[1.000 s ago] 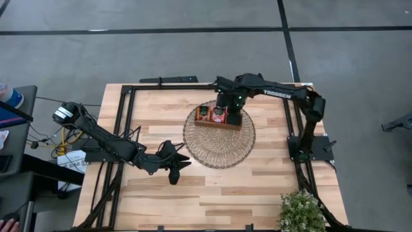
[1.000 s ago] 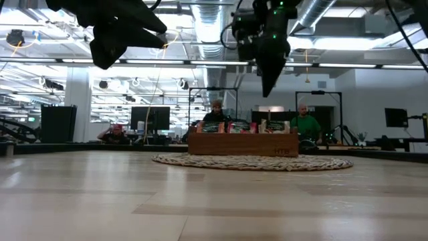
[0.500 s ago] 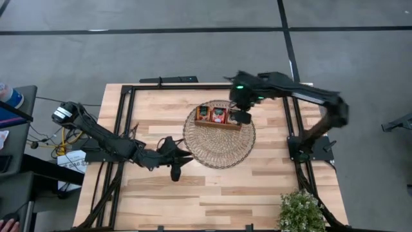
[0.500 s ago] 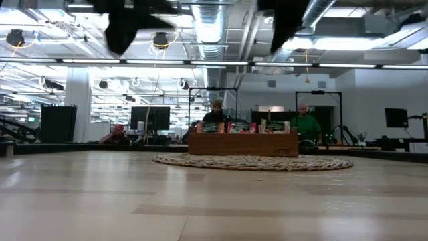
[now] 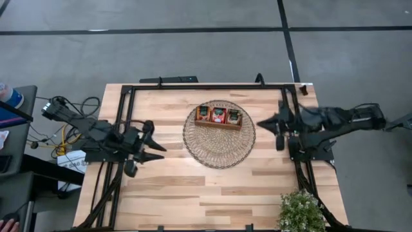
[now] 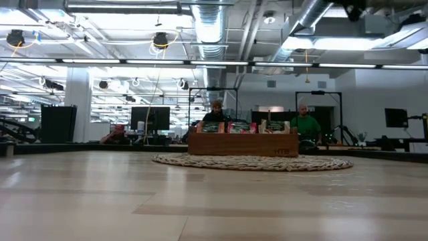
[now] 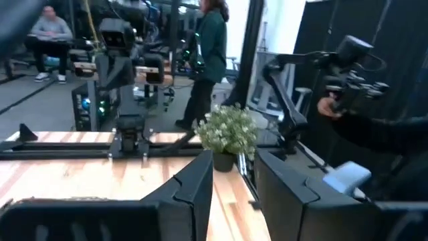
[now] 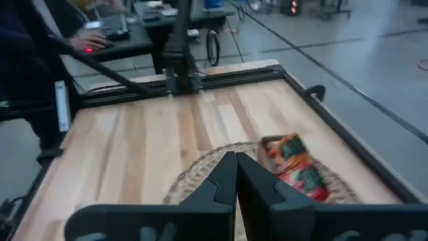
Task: Pick & Place Tea
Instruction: Return to Home Position
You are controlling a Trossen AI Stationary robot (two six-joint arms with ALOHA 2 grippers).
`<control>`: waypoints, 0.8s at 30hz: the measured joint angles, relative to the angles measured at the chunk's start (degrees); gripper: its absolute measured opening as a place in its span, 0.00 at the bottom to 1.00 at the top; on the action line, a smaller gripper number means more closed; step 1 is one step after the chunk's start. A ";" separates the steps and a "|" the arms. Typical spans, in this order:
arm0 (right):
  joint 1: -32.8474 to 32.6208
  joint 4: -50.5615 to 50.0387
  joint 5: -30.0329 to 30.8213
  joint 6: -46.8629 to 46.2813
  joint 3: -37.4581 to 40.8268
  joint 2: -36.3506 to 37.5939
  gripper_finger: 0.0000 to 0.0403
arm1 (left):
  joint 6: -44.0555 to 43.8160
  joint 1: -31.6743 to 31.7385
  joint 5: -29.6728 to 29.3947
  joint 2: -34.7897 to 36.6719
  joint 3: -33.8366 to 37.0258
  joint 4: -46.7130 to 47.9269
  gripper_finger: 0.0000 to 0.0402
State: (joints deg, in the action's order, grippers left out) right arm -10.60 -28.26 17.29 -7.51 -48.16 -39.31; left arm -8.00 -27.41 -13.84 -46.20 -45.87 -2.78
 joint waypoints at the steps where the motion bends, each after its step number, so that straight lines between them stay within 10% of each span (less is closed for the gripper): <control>1: -2.60 1.42 2.25 -0.70 2.89 2.26 0.00 | 0.01 -0.09 0.69 1.26 0.55 1.25 0.25; 9: -23.17 16.21 23.33 -1.39 18.60 9.70 0.00 | 0.61 -0.47 -4.30 7.00 12.17 -3.63 0.25; 24: -36.54 24.10 35.88 0.44 29.27 8.91 0.00 | 0.43 -0.34 -3.92 31.35 45.29 -26.86 0.25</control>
State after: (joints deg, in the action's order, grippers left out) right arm -47.13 -4.16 53.17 -7.06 -18.89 -30.40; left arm -7.57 -27.75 -17.76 -14.86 -0.58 -29.64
